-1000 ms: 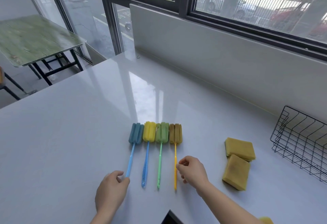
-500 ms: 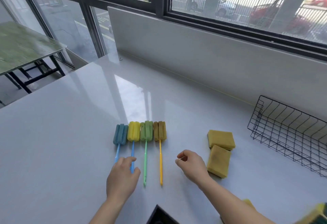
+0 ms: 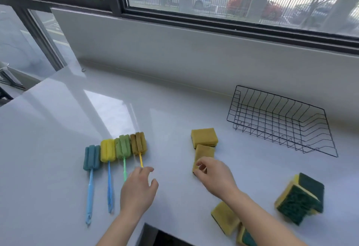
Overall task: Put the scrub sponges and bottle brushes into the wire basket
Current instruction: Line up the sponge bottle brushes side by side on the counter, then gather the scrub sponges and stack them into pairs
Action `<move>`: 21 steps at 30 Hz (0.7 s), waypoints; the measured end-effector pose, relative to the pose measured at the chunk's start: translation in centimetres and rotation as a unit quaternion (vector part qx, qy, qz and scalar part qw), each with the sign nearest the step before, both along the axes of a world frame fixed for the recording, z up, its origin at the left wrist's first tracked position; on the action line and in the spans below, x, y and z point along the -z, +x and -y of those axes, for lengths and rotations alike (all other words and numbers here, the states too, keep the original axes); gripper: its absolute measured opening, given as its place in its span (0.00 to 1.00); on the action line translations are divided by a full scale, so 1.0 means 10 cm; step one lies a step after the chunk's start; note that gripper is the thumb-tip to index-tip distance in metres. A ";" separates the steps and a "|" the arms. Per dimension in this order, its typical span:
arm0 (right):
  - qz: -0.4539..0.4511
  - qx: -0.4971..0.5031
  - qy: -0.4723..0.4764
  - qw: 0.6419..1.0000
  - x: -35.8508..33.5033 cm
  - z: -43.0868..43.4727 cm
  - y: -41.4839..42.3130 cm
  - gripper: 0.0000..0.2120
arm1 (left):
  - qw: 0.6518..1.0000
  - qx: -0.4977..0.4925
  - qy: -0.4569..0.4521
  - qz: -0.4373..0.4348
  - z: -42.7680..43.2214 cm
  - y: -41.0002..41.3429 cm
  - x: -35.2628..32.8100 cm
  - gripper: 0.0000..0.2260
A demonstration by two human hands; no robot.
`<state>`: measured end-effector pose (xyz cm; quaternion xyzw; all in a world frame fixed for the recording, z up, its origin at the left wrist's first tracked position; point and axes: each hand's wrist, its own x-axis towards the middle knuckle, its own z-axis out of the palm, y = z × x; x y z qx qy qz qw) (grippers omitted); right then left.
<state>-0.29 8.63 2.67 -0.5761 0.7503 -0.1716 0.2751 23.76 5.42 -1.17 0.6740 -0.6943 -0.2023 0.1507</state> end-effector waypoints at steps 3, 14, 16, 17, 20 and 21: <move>-0.007 0.040 -0.019 0.999 -0.07 -0.25 -0.30 0.11 | 0.999 0.046 0.005 -0.017 -0.04 -0.29 0.00 0.14; -0.005 0.139 0.007 0.990 -0.10 -1.09 -1.09 0.13 | 0.986 0.164 -0.004 -0.029 -0.19 -1.18 0.05 0.21; -0.012 0.109 0.042 0.993 -0.05 -1.16 -1.06 0.18 | 0.985 0.171 -0.012 -0.014 -0.14 -1.33 0.04 0.25; -0.023 0.081 0.057 0.995 -0.02 -1.17 -1.01 0.22 | 0.985 0.174 -0.013 0.010 -0.09 -1.41 0.04 0.27; -0.062 -0.003 0.077 0.995 0.06 -1.16 -0.81 0.35 | 0.981 0.174 0.008 0.083 0.06 -1.64 0.06 0.33; -0.078 -0.027 0.080 0.993 0.08 -1.15 -0.74 0.39 | 0.980 0.171 0.014 0.098 0.11 -1.70 0.07 0.33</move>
